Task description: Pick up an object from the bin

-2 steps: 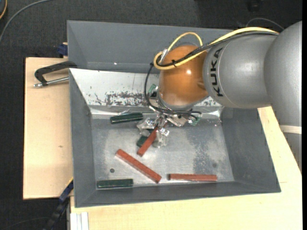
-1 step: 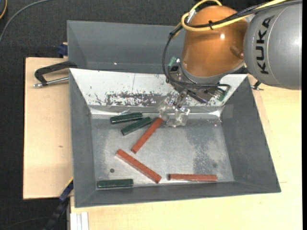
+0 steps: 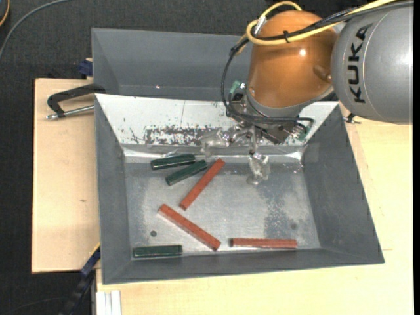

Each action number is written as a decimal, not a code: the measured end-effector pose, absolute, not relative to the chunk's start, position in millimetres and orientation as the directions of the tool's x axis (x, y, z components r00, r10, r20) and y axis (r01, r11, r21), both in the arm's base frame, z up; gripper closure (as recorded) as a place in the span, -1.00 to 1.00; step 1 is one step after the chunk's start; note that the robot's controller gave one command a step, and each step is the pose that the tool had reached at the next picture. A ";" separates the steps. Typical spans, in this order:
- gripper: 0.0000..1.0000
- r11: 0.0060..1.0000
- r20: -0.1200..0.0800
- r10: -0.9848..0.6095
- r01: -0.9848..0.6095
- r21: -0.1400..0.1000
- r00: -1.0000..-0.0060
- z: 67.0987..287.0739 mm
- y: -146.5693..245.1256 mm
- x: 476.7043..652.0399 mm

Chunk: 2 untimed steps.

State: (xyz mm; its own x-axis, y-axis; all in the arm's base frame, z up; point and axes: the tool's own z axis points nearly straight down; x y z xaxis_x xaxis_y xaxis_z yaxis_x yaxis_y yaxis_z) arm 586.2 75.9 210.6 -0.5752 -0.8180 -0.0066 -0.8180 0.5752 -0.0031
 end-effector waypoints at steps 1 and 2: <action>-1.00 0.485 0.000 -0.875 -0.875 0.006 -0.485 77.8 116.0 589.0; 1.00 0.487 -0.003 -0.873 -0.873 0.000 -0.487 82.8 114.8 591.0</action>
Offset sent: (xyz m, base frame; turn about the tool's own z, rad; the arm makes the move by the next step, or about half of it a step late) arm 0.0041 0.0373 -0.1289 -0.1068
